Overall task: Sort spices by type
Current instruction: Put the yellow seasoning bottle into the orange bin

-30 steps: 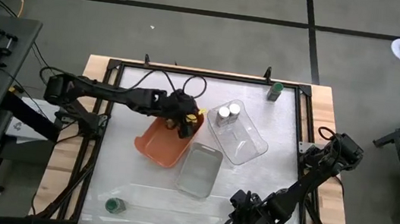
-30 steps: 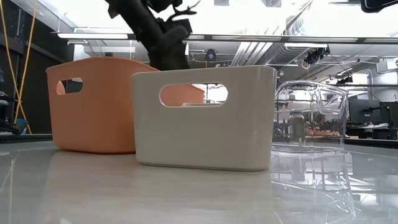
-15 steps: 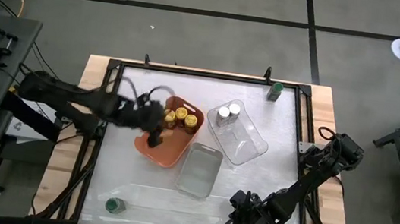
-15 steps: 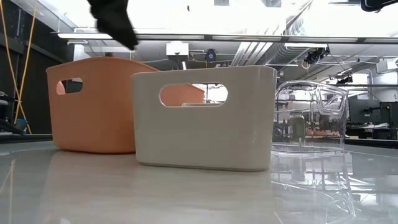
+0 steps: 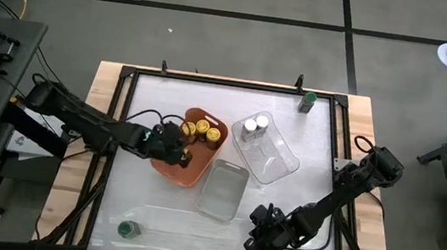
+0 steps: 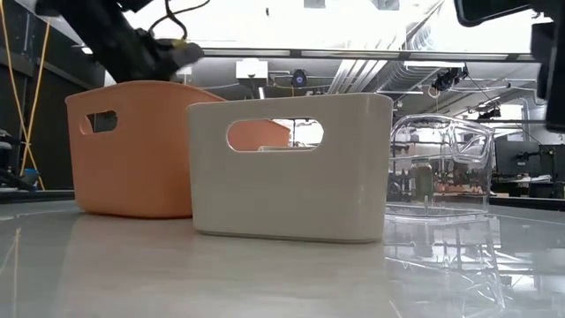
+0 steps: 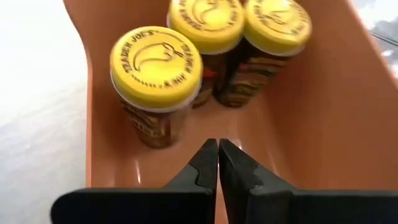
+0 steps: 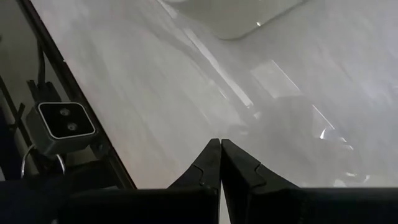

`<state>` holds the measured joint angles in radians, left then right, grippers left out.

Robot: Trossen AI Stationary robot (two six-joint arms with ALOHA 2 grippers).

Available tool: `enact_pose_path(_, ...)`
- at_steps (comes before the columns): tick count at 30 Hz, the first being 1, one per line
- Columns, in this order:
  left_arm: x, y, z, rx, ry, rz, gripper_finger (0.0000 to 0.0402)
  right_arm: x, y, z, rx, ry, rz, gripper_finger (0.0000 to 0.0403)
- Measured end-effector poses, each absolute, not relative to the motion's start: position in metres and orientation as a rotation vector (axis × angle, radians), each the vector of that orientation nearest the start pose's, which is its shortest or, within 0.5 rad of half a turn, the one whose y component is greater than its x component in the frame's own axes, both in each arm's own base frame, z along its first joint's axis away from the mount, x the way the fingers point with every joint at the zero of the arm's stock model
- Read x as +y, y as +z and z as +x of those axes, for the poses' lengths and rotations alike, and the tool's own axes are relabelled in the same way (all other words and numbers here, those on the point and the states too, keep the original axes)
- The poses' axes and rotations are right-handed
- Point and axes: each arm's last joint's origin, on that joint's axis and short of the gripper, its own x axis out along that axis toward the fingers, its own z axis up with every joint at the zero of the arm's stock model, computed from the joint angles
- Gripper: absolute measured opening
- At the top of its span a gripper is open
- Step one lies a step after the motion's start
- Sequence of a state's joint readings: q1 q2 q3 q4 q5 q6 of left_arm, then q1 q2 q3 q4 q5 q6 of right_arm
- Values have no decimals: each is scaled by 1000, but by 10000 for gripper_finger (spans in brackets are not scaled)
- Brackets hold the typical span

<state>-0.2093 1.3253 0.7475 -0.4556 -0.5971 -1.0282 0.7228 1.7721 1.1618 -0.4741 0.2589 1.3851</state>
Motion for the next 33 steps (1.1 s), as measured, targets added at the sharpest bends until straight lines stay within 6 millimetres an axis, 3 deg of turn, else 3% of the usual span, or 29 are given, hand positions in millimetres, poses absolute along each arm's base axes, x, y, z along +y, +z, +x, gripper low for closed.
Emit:
enact_pose_path(17,16,193,251,617,916,-559,0,227,188,273,1007,-270,751,0)
enact_pose_path(26,6,193,253,646,828,-610,0,228,188,274,1007,-267,751,0)
enact_pose_path(33,-2,187,244,737,865,-642,0,228,188,274,1008,-267,750,0)
